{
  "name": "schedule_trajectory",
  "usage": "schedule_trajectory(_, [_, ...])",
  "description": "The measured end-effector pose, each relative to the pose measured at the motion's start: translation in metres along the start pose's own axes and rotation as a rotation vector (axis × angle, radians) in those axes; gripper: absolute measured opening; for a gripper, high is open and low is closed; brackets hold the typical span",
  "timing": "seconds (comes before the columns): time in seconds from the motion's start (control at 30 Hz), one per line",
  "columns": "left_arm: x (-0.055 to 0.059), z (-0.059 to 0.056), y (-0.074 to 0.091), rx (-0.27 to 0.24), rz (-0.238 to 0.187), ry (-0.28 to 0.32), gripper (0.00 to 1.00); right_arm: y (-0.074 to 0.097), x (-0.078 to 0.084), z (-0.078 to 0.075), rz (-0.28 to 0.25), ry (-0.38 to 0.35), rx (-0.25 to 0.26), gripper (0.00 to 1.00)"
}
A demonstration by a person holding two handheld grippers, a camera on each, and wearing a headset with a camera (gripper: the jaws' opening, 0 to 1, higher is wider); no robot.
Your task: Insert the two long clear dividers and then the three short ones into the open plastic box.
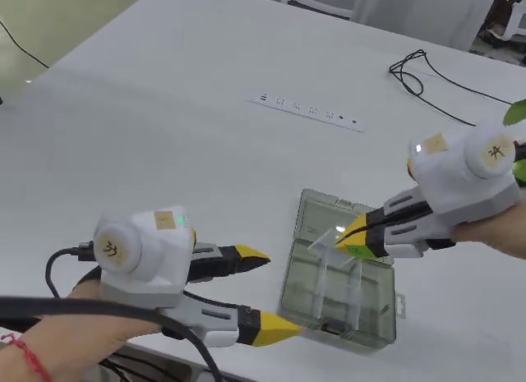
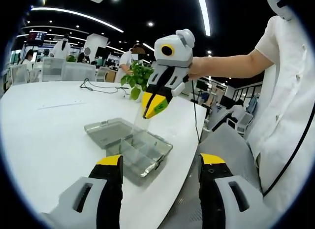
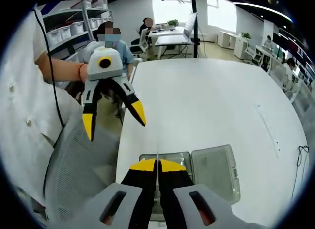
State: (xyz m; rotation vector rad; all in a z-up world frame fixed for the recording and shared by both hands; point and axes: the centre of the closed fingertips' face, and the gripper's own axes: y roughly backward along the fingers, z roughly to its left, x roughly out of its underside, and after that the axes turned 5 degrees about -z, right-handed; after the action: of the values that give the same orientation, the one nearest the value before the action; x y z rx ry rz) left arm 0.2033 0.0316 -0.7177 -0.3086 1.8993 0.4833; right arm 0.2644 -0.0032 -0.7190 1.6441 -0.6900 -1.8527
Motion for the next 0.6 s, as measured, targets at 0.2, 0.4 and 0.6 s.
schedule_trajectory(0.2, [0.004, 0.002, 0.004, -0.017, 0.007, 0.009, 0.68, -0.012, 0.007, -0.005, -0.007, -0.005, 0.001, 0.02])
schedule_trajectory(0.4, [0.006, 0.005, 0.004, -0.032, 0.006, 0.013, 0.74, -0.021, 0.016, -0.008, 0.003, 0.003, -0.008, 0.02])
schedule_trajectory(0.6, [0.007, 0.004, 0.003, -0.030, 0.009, 0.019, 0.75, -0.026, 0.026, -0.014, 0.019, 0.010, -0.003, 0.02])
